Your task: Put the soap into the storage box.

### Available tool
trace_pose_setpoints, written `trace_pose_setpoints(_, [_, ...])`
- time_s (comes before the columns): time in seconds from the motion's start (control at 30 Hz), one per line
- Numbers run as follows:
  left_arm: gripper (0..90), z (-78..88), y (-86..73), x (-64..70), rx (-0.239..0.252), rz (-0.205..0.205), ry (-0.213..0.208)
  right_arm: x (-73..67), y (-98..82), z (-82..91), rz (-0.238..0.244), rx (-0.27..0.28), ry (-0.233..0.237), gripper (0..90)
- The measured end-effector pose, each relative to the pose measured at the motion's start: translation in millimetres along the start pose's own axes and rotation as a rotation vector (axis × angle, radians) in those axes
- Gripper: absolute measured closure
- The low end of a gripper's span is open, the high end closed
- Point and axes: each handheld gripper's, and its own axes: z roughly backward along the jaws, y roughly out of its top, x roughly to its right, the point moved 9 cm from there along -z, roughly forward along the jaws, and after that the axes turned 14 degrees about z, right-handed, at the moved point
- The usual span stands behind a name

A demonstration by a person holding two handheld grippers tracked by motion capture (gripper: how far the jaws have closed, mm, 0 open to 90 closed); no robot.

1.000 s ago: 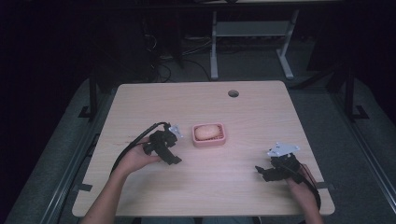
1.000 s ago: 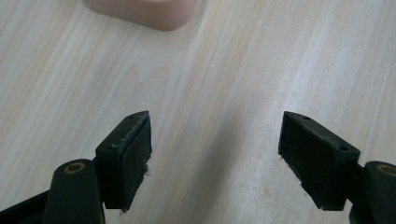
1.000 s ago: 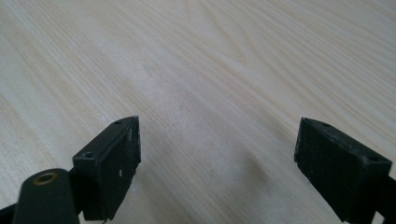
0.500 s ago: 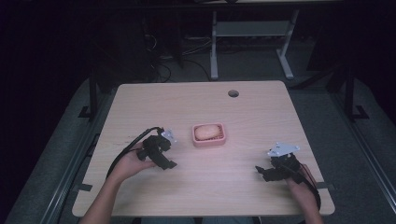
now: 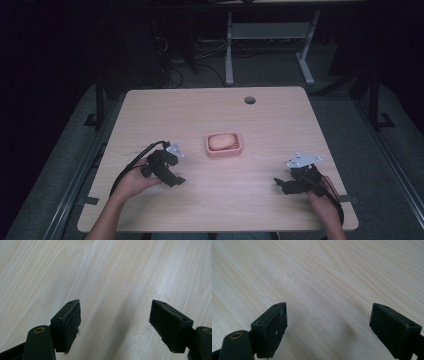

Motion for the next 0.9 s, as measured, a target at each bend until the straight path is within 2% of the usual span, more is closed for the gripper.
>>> trace_pose_setpoints(0.63, [24.8,7.3,-19.3,0.8,0.011,0.011,0.017,-0.3,-1.8,0.4,-0.005,-0.006,0.003,13.9])
trace_pose_setpoints(0.9, [24.7,10.7,-27.9,3.2,0.015,0.000,0.020,0.3,-3.9,0.9,-0.008,-0.009,0.000,13.9])
